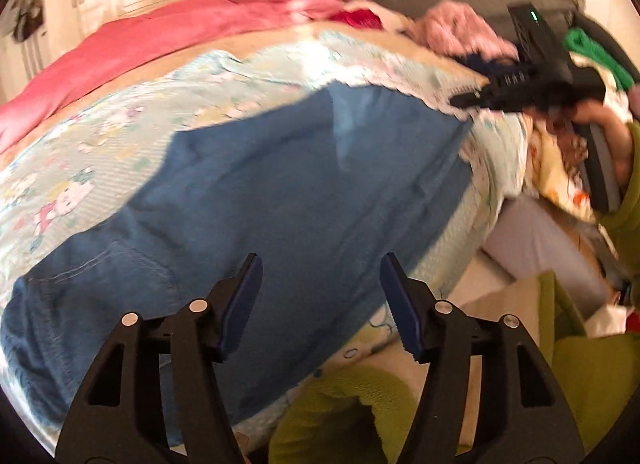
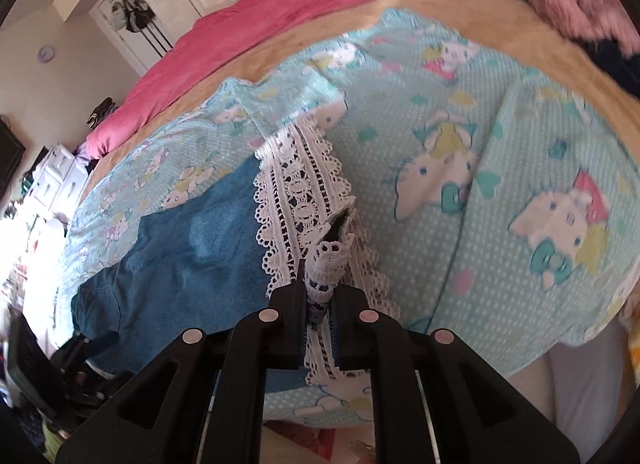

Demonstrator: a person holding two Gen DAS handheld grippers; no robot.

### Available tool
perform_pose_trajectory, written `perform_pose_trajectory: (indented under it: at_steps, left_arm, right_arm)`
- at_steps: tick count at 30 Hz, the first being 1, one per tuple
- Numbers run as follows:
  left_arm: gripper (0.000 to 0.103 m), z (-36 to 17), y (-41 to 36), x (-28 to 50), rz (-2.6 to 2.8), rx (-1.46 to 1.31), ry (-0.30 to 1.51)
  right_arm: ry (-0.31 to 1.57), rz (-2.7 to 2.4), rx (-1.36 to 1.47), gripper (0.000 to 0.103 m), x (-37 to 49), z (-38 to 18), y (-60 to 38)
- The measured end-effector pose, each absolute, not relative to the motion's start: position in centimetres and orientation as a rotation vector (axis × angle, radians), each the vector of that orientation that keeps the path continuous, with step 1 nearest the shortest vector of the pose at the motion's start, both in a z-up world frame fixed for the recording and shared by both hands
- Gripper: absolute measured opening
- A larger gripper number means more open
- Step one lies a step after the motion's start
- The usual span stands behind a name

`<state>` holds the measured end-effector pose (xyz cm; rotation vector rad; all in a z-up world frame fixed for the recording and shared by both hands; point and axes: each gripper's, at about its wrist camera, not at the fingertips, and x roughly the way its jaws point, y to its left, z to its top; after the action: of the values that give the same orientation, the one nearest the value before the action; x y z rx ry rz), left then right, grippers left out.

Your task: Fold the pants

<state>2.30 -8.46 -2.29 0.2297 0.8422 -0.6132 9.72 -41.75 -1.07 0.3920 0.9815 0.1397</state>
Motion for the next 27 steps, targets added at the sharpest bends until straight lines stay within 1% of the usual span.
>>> perform_pose_trajectory:
  at_steps: [7, 8, 9, 10, 12, 14, 20, 24, 25, 26, 27]
  left_arm:
    - [0.054, -3.6, -12.0, 1.9, -0.656, 0.397, 0.844]
    - [0.054, -3.9, -12.4, 2.0, -0.642, 0.428, 0.841]
    - [0.049, -4.2, -12.7, 2.1, -0.628, 0.450, 0.842]
    - [0.030, -4.6, -12.9, 2.3, -0.599, 0.484, 0.849]
    - [0.006, -5.2, -12.8, 2.8, -0.576, 0.507, 0.869]
    - [0.000, -4.7, -11.9, 2.9, -0.582, 0.463, 0.865]
    - [0.000, -2.4, -10.2, 1.5, -0.639, 0.416, 0.823]
    - [0.000, -3.2, -10.7, 1.5, -0.649, 0.448, 0.844]
    - [0.000, -3.6, -10.8, 1.7, -0.644, 0.453, 0.858]
    - [0.001, -4.3, -10.9, 2.0, -0.640, 0.456, 0.881]
    - [0.003, -4.7, -10.9, 1.9, -0.638, 0.458, 0.894]
  right_arm:
    - [0.993, 0.134, 0.486, 0.009, 9.6, -1.7, -42.6]
    - [0.992, 0.133, 0.488, 0.010, 9.6, -1.6, -42.6]
    - [0.993, 0.133, 0.485, 0.011, 9.5, -1.5, -42.6]
    - [0.995, 0.135, 0.483, 0.011, 9.6, -1.5, -42.7]
    - [0.996, 0.136, 0.490, 0.011, 9.5, -1.4, -42.8]
    - [1.000, 0.137, 0.491, 0.011, 9.3, -1.5, -43.0]
    - [1.016, 0.150, 0.451, 0.010, 7.8, -1.8, -42.9]
    - [1.051, 0.132, 0.432, 0.011, 7.1, -3.5, -43.0]
    - [1.056, 0.126, 0.441, 0.012, 7.0, -3.8, -43.2]
    - [1.062, 0.121, 0.453, 0.020, 6.9, -4.2, -43.3]
    - [1.066, 0.109, 0.469, 0.024, 6.8, -4.4, -43.8]
